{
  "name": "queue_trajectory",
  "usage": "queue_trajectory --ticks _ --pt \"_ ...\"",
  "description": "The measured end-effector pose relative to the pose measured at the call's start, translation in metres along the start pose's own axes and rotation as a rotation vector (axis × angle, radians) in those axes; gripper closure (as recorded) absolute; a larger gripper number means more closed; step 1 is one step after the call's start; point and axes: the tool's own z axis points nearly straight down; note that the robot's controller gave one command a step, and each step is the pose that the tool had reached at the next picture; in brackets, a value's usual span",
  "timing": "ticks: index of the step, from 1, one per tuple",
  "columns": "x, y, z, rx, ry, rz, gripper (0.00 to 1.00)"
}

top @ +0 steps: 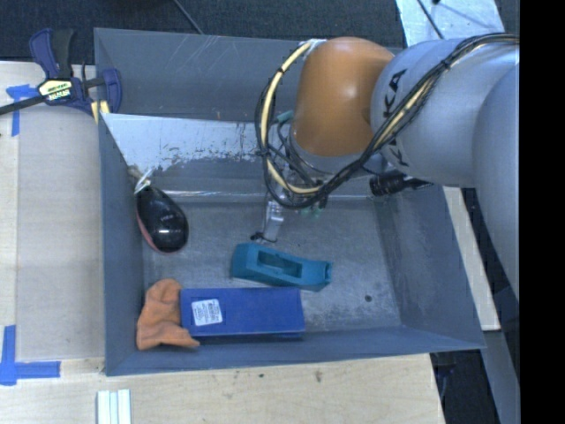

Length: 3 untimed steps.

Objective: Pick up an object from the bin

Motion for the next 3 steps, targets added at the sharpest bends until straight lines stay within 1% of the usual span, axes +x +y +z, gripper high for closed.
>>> queue_trajectory --ticks 1,2,3 --pt "0.044 -0.014 -0.005 0.004 0.000 -0.029 0.00" --pt "0.064 0.021 -0.028 0.002 0.002 -0.101 0.00" --pt "0.089 -0.020 -0.032 0.000 0.000 -0.252 0.00"
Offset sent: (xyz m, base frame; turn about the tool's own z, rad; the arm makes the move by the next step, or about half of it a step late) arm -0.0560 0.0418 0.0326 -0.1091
